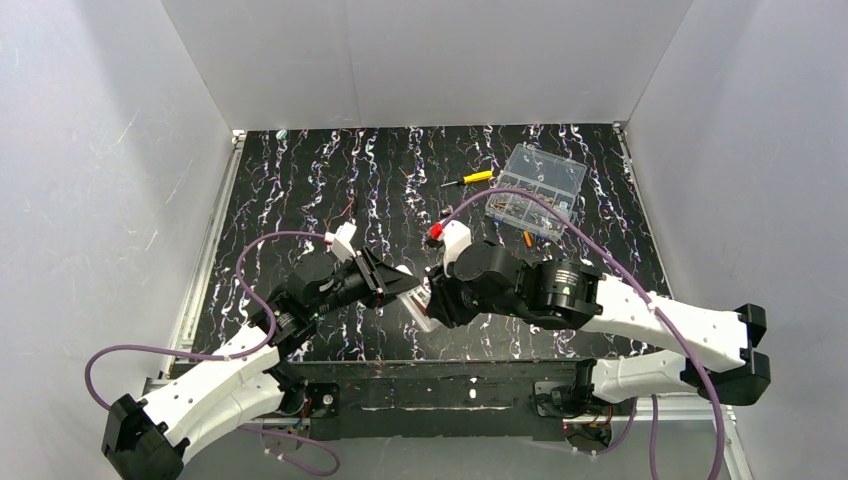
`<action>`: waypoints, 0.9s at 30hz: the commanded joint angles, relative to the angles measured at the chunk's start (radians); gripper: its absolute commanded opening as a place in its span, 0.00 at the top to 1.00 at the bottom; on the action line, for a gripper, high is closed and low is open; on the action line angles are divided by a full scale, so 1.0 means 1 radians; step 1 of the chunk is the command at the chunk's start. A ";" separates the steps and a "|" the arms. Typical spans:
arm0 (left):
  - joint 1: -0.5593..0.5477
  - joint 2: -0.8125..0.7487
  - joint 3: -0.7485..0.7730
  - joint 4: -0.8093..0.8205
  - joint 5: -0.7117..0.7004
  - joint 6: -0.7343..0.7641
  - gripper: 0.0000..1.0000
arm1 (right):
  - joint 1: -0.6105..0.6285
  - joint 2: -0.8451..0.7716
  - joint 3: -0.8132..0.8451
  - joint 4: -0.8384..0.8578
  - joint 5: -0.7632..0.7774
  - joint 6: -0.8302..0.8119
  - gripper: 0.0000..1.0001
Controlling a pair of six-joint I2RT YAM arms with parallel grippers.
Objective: Load the batteries into the remote control
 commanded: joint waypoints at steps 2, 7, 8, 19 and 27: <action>-0.004 -0.025 0.027 -0.015 0.001 0.025 1.00 | 0.005 -0.085 0.019 -0.004 0.037 0.021 0.72; -0.003 -0.046 0.030 -0.049 -0.003 0.026 1.00 | -0.077 -0.091 -0.008 -0.057 0.042 0.024 0.72; -0.003 -0.053 0.035 -0.061 -0.004 0.030 1.00 | -0.116 -0.089 -0.023 -0.059 0.002 0.025 0.73; -0.003 -0.086 0.069 -0.151 -0.001 0.057 1.00 | -0.342 0.075 -0.253 0.109 -0.120 -0.024 0.75; -0.003 -0.105 0.073 -0.171 -0.004 0.060 1.00 | -0.342 0.265 -0.310 0.198 -0.069 -0.004 0.71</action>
